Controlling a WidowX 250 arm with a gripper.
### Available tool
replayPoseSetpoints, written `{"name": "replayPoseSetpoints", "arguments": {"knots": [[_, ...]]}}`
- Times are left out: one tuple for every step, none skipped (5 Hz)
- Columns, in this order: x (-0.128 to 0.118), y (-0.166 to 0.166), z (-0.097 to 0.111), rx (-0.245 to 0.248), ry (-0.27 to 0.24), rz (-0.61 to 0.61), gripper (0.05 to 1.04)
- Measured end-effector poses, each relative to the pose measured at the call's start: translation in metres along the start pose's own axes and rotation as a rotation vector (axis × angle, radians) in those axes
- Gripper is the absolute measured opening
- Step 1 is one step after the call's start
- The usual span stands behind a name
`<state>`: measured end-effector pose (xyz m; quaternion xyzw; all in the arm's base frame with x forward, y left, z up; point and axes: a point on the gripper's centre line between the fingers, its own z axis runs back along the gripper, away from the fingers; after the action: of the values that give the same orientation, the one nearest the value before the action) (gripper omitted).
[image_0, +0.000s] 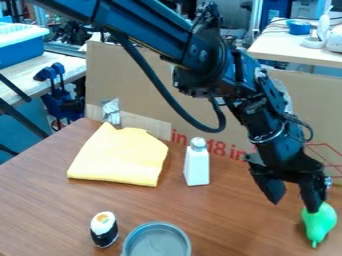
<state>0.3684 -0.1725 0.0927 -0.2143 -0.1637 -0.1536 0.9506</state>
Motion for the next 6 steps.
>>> {"name": "replayPoseSetpoints", "arguments": {"knots": [[0.006, 0.001, -0.004, -0.031, 0.017, 0.02, 1.001], [0.013, 0.002, -0.011, -0.026, 0.046, 0.031, 1.002], [0.015, 0.005, -0.021, -0.003, 0.081, 0.046, 1.001], [0.022, 0.004, -0.028, -0.002, 0.091, 0.053, 1.002], [0.018, 0.003, -0.039, 0.007, 0.124, 0.064, 1.002], [0.013, 0.004, -0.057, 0.04, 0.197, 0.051, 1.002]]}}
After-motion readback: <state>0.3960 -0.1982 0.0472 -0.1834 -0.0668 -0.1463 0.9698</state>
